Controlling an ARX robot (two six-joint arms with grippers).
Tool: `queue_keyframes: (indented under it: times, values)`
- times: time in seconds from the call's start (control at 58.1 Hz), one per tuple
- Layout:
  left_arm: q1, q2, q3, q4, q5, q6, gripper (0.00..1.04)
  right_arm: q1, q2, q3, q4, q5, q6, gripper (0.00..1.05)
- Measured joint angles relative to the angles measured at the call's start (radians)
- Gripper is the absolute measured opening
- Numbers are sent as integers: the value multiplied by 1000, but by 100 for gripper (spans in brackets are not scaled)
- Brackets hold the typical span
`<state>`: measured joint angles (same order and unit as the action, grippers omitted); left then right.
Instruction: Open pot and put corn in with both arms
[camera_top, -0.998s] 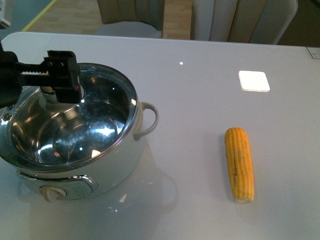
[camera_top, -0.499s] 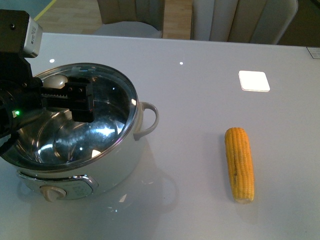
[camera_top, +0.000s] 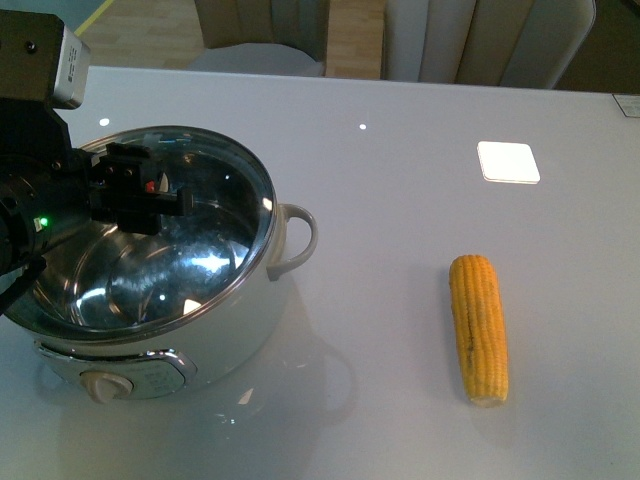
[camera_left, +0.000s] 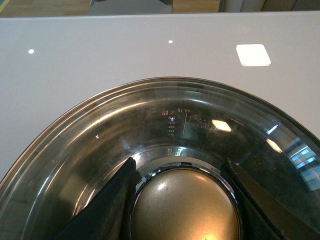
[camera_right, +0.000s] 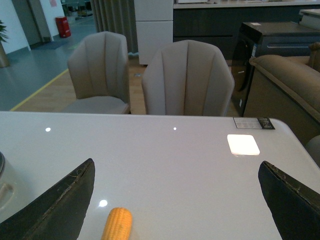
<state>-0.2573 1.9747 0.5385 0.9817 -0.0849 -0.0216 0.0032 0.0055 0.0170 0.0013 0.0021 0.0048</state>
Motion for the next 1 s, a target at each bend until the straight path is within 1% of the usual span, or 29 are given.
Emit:
queue_keyframes:
  times: [0.258,0.447,0.619,0.688,0.809,0.963,0.998]
  values:
    - [-2,-43,0,-32,-2,15,45,0,0,0,0,0,0,96]
    - [-2,-178,2,-87,-1,35,45,0,0,0,0,0,0,96]
    - [45,-341,7,-133,39,35,45,0,0,0,0,0,0,96]
    - [93,-389,7,-136,61,36,45,0,0,0,0,0,0,96]
    - [222,-438,-14,-128,111,53,44,0,0,0,0,0,0,96]
    - [422,-423,-63,-75,177,77,44,0,0,0,0,0,0,96]
    - [483,-401,-72,-51,195,85,44,0,0,0,0,0,0,96]
